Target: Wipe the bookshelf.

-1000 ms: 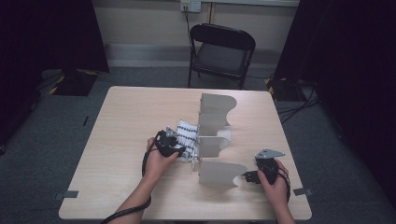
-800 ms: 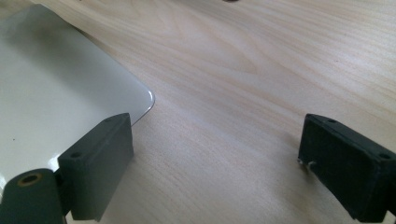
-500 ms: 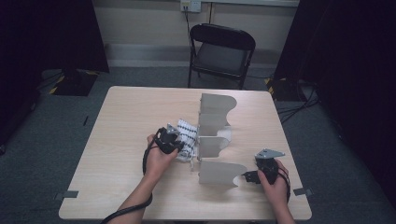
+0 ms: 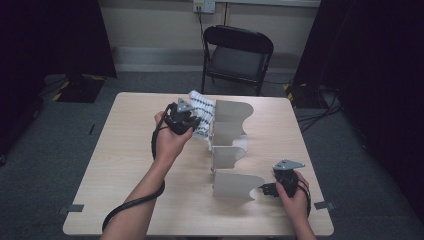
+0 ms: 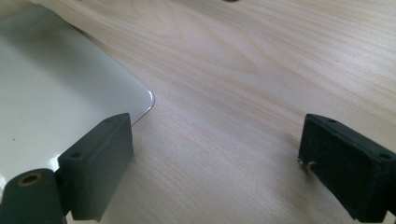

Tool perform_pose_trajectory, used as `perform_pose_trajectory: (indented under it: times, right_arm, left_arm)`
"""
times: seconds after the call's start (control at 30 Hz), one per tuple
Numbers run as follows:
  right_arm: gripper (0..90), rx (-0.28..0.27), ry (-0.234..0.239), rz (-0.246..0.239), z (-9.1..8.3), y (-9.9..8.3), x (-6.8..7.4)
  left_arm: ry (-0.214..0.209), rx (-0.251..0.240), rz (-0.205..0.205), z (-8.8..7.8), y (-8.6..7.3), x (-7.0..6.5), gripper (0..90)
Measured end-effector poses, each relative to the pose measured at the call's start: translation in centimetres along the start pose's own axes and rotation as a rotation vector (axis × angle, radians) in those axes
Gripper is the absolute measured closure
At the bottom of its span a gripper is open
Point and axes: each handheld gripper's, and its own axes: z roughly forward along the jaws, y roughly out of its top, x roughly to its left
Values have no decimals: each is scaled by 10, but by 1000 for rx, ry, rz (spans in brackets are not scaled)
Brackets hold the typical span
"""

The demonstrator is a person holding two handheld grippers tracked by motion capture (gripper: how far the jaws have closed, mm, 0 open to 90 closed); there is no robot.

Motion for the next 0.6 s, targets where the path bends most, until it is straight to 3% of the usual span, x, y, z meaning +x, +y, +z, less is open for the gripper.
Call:
perform_pose_trajectory:
  times: [0.17,0.6]
  right_arm:
    - [91,0,0,0,0,0,0]
    - [91,0,3,-4,0,0,0]
  left_arm:
    - [6,43,39,17,3,-7,818]
    - [-43,151,25,48,-45,-13,818]
